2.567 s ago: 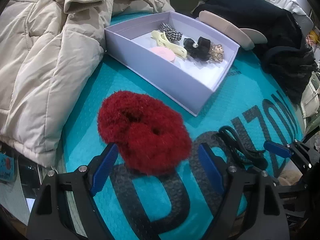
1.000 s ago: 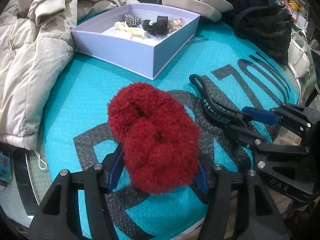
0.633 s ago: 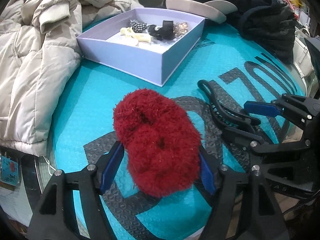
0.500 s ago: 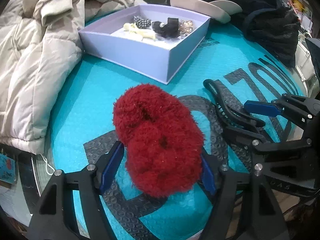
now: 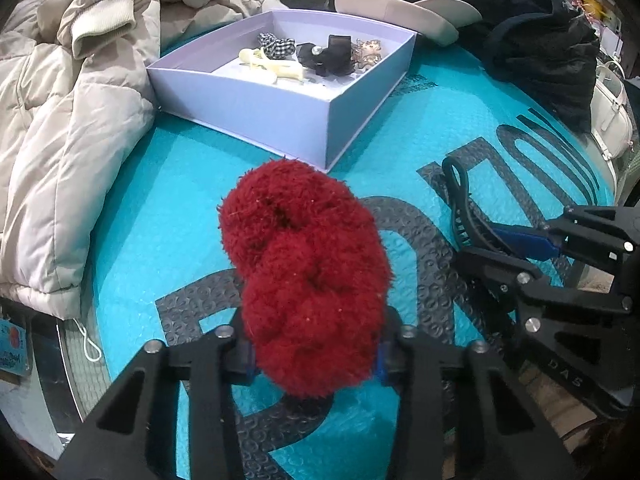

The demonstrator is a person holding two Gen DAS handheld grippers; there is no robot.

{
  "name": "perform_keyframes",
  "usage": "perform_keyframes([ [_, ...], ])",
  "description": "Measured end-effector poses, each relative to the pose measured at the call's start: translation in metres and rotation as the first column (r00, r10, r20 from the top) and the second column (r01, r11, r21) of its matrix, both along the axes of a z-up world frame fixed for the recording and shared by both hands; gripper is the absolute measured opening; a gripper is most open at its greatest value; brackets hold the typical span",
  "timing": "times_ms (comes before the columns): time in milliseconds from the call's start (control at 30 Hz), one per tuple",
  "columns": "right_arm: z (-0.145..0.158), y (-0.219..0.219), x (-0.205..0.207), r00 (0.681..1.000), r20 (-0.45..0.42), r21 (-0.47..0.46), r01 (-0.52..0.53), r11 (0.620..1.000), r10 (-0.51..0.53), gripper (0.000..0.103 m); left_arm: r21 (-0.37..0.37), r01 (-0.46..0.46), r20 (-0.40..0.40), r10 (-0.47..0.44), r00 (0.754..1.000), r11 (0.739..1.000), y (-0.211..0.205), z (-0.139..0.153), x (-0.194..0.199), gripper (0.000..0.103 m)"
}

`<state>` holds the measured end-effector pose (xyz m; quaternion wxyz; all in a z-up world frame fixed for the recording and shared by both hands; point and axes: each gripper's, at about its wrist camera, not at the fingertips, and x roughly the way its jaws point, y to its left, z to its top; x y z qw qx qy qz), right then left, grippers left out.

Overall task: Organize objects
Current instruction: 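Grasp the red fuzzy scrunchie with the left tool while the right tool grasps the black claw clip, then carry the red scrunchie and black claw clip into the lavender box with both tools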

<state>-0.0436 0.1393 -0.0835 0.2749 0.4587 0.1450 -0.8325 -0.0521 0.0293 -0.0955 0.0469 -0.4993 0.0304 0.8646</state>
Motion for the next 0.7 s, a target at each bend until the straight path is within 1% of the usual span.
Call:
perform_keyframes([
  [100,0.002,0.004,0.001,1.000,0.002,-0.024,0.003,1.000,-0.003,0.019,0.000,0.005,0.006,-0.005,1.000,1.000,0.002,0.003,0.000,0.032],
  [267,0.007,0.010,0.006,1.000,0.001,-0.059,0.006,0.998,-0.006,0.019,0.030,0.003,0.010,-0.003,1.000,1.000,0.002,0.010,0.005,0.031],
  [500,0.016,0.023,0.017,1.000,-0.003,-0.088,0.016,0.996,-0.016,0.019,0.021,0.011,-0.022,-0.010,1.000,1.000,0.006,0.031,0.015,0.031],
  [700,0.032,0.032,0.027,0.999,-0.029,-0.098,0.027,0.995,-0.030,0.019,-0.006,0.002,-0.025,-0.002,1.000,1.000,0.011,0.050,0.020,0.031],
])
